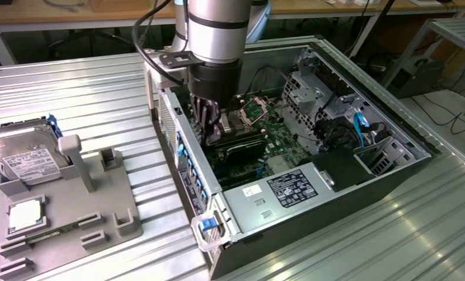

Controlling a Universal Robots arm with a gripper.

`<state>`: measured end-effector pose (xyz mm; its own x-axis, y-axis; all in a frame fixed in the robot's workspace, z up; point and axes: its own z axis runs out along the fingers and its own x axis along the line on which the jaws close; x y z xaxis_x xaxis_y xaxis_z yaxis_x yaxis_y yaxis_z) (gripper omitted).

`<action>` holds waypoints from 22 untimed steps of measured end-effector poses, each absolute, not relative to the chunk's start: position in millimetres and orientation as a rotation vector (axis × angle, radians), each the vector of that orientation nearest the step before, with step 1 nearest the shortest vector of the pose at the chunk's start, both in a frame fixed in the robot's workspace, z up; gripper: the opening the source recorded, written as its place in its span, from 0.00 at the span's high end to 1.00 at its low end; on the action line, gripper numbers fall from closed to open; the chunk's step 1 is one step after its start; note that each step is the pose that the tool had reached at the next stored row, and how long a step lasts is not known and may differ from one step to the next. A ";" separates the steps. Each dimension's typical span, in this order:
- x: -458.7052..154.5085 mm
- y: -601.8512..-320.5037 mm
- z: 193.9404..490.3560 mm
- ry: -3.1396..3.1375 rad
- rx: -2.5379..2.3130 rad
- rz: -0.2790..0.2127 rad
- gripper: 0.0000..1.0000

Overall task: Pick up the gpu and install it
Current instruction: 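Press down on the gpu until it lock into place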

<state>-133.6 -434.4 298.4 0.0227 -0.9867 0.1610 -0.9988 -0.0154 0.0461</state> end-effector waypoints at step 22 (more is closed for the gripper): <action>-139.0 -417.6 300.6 -2.069 2.134 0.105 0.89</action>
<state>-139.0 -417.6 300.6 0.0364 -0.9854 0.1666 -0.9972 -0.0249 0.0709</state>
